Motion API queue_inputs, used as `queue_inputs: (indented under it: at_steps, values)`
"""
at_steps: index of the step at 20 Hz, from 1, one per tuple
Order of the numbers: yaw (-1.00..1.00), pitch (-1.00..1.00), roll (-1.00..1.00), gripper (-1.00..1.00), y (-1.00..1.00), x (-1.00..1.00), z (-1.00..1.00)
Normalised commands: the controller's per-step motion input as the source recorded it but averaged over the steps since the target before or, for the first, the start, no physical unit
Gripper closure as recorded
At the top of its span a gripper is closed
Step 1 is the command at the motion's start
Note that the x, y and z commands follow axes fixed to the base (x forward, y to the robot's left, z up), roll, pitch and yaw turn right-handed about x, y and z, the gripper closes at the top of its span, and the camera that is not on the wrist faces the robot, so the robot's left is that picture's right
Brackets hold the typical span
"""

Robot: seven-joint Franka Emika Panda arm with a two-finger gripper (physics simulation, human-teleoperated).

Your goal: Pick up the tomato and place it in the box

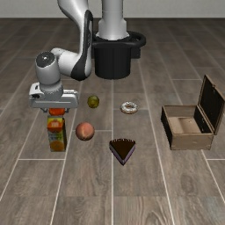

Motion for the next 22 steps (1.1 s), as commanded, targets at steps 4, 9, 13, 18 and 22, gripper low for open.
queue_inputs:
  at_steps: [4,9,13,18,22]
  values:
    - [0.0,0.0,0.0,1.0,0.0,0.0,0.0]
    - [0.0,0.0,0.0,1.0,0.0,0.0,0.0]
    - [0.0,0.0,0.0,1.0,0.0,0.0,0.25]
    - [0.0,0.0,0.0,1.0,0.0,0.0,1.0]
    - [0.0,0.0,0.0,1.0,0.0,0.0,1.0]
